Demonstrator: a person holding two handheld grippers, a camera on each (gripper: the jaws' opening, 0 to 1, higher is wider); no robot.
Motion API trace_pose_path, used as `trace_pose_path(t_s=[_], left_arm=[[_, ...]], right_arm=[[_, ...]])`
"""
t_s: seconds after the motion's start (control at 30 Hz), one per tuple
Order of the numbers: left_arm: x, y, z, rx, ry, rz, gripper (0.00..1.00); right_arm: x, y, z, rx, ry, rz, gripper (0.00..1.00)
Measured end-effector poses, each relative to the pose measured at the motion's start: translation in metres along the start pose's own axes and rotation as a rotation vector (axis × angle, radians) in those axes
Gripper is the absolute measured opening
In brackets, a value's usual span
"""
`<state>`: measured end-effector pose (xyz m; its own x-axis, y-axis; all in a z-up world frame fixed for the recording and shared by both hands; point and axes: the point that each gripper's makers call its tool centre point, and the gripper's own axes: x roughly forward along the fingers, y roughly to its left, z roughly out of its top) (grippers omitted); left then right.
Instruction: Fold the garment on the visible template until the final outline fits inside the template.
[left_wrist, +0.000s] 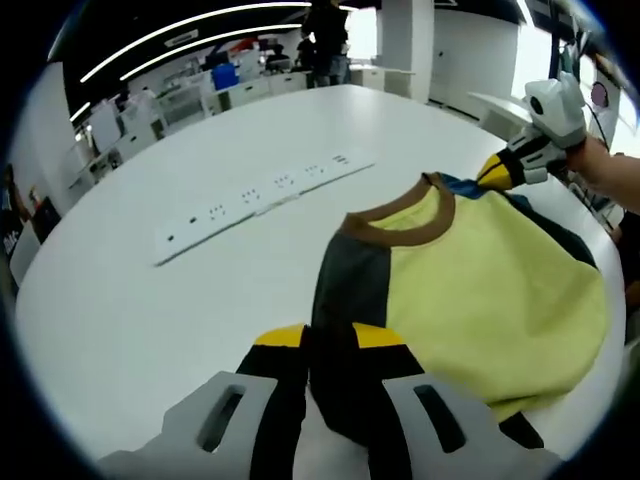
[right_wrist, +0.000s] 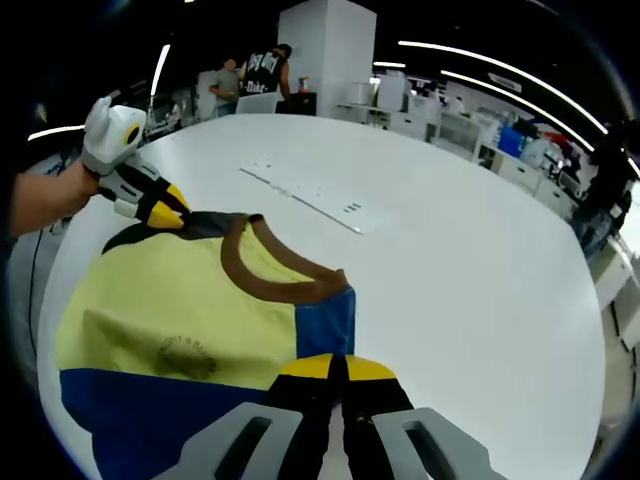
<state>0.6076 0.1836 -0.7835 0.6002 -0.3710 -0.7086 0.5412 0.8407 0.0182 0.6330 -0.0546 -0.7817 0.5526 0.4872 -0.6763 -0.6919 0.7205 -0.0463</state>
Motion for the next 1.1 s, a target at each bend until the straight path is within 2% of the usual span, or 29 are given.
trace_pose_path(t_s=[0.13,0.33,0.4,0.47,0.6,0.7,0.9,1.1], left_arm=[[-0.006,0.001,0.009,-0.07,-0.046,-0.001,0.24],[-0.017,-0.002,0.019,-0.061,-0.086,0.009,0.4],[-0.022,-0.002,0.021,-0.054,-0.095,0.017,0.44],[-0.025,-0.002,0.024,-0.062,-0.11,0.013,0.44],[-0.039,-0.008,0.033,-0.076,-0.151,-0.005,0.46],[-0.052,-0.014,0.039,-0.086,-0.175,-0.012,0.48],[-0.067,-0.022,0.042,-0.105,-0.182,-0.032,0.53],[-0.085,-0.031,0.041,-0.102,-0.179,-0.055,0.53]], right_arm=[[-0.007,0.0,0.012,0.083,-0.077,0.004,0.13],[-0.021,0.001,0.026,0.15,-0.151,0.002,0.29],[-0.027,0.003,0.03,0.153,-0.172,0.003,0.32],[-0.031,0.006,0.033,0.159,-0.183,0.007,0.33],[-0.041,0.012,0.042,0.169,-0.213,0.01,0.41],[-0.048,0.018,0.044,0.165,-0.214,0.014,0.42],[-0.064,0.025,0.049,0.172,-0.219,0.021,0.48],[-0.082,0.033,0.055,0.166,-0.229,0.026,0.49]])
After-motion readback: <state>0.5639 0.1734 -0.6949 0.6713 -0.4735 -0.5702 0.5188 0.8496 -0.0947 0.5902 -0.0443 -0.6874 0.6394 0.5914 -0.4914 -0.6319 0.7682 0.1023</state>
